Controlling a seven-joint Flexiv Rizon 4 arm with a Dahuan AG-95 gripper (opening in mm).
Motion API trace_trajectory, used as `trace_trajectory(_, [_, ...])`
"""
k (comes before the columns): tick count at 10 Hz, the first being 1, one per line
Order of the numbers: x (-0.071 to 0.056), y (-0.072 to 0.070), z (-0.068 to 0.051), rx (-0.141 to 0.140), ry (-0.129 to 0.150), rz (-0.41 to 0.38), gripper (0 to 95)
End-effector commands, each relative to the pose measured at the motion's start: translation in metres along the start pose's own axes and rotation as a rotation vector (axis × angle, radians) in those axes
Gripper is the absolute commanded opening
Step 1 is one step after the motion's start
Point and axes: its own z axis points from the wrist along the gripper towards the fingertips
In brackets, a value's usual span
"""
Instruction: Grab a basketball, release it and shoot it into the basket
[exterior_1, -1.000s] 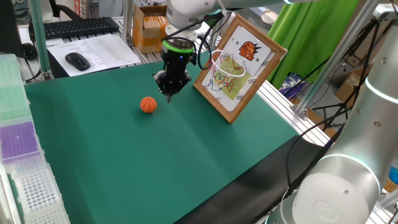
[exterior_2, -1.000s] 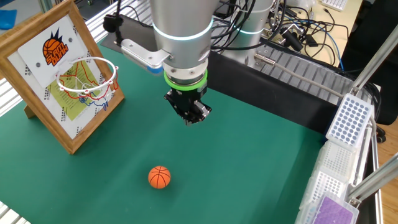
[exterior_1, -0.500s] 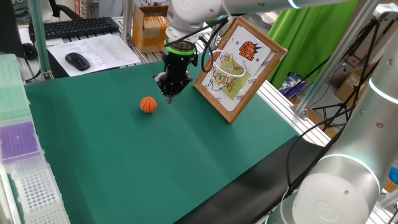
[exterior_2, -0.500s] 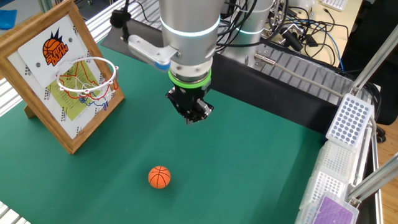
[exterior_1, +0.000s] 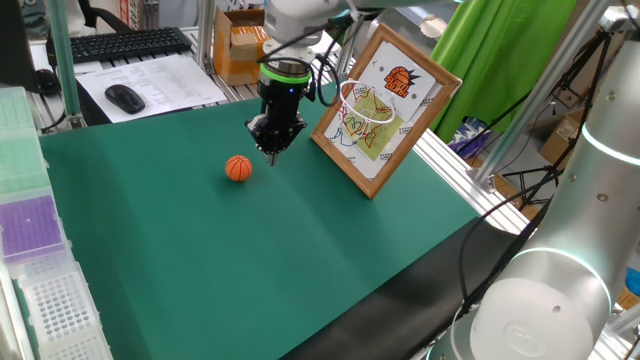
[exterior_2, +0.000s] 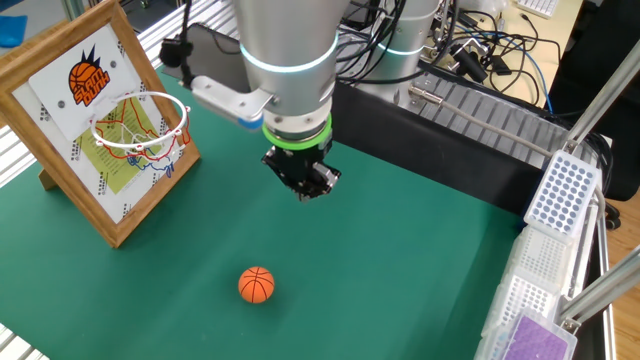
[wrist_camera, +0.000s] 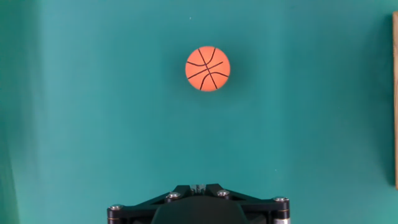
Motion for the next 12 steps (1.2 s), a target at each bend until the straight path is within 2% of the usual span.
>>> trace_trajectory(1, [-0.006,0.001,-0.002,0.039,-0.065,0.06,57.0])
trace_trajectory(2, [-0.013,0.002,-0.004,0.041,-0.081,0.07,76.0])
trace_trajectory(3, [-0.021,0.003,-0.003,0.049,-0.111,0.087,76.0])
trace_trajectory(4, [-0.028,0.003,-0.003,0.058,-0.139,0.099,95.0])
trace_trajectory(5, [-0.037,0.003,-0.002,0.061,-0.152,0.102,95.0])
trace_trajectory(7, [-0.052,0.003,0.002,0.061,-0.159,0.106,95.0])
trace_trajectory(9, [-0.063,0.004,0.008,0.06,-0.162,0.107,95.0])
trace_trajectory(12, [-0.07,0.004,0.017,0.059,-0.17,0.109,95.0])
